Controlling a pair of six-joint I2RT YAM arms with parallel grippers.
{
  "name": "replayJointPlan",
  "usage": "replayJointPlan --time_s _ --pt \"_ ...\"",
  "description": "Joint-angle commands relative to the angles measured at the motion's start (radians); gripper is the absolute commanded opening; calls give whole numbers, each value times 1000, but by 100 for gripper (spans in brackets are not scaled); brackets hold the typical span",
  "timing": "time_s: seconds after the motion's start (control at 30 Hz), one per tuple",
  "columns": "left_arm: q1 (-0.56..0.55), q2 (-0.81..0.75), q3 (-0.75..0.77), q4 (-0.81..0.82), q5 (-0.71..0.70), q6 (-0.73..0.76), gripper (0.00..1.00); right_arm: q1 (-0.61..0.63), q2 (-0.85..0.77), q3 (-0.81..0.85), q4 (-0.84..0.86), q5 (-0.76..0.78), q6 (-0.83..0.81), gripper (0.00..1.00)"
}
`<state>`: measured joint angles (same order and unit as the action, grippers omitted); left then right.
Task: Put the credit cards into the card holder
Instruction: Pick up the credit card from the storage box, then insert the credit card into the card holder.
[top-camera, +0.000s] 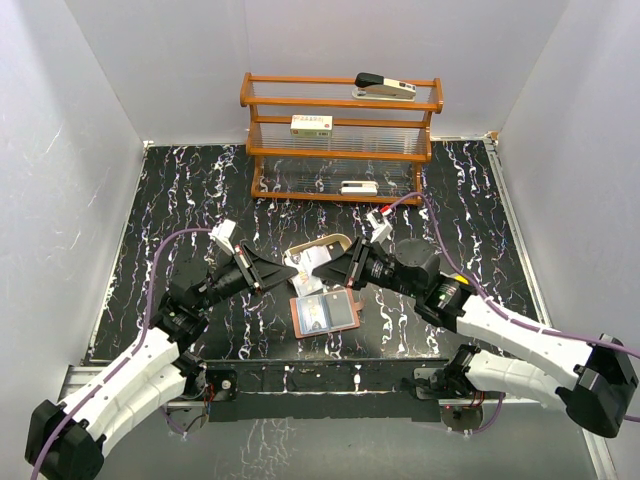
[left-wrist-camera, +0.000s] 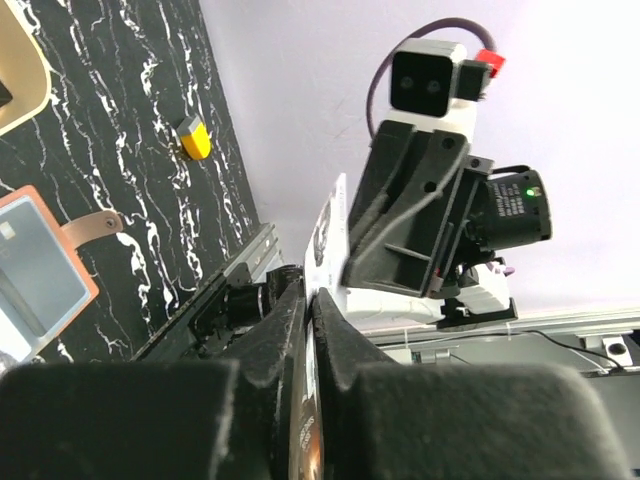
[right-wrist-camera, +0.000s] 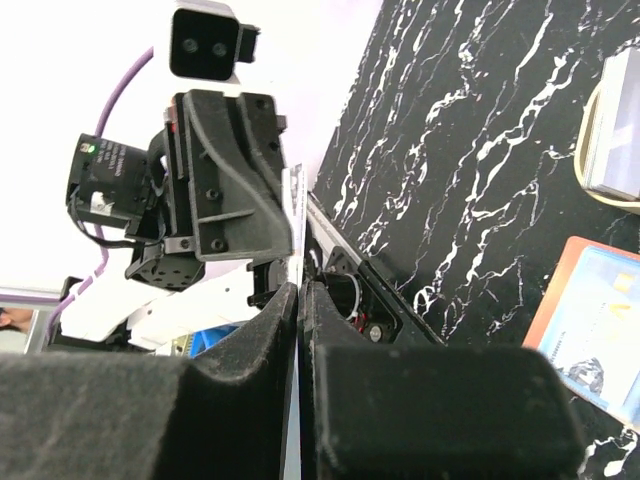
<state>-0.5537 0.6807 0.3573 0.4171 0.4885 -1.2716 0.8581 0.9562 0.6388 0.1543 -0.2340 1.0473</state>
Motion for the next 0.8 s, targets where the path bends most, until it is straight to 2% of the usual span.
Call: replayJointPlan --time_s 0.0,0.23,0.4,0.6,0.77 --pt "-4 1 -6 83 29 -13 0 6 6 -7 65 -19 11 5" --pt "-3 -13 -6 -28 18 49 0 6 -33 -13 -87 85 -45 38" --pt "-5 5 27 -192 -3 143 0 6 -30 35 -281 208 -181 50" --pt "-3 94 68 -364 -17 255 0 5 85 111 -497 347 -358 57" --pt "-3 186 50 -360 10 275 0 3 179 139 -561 438 -437 61"
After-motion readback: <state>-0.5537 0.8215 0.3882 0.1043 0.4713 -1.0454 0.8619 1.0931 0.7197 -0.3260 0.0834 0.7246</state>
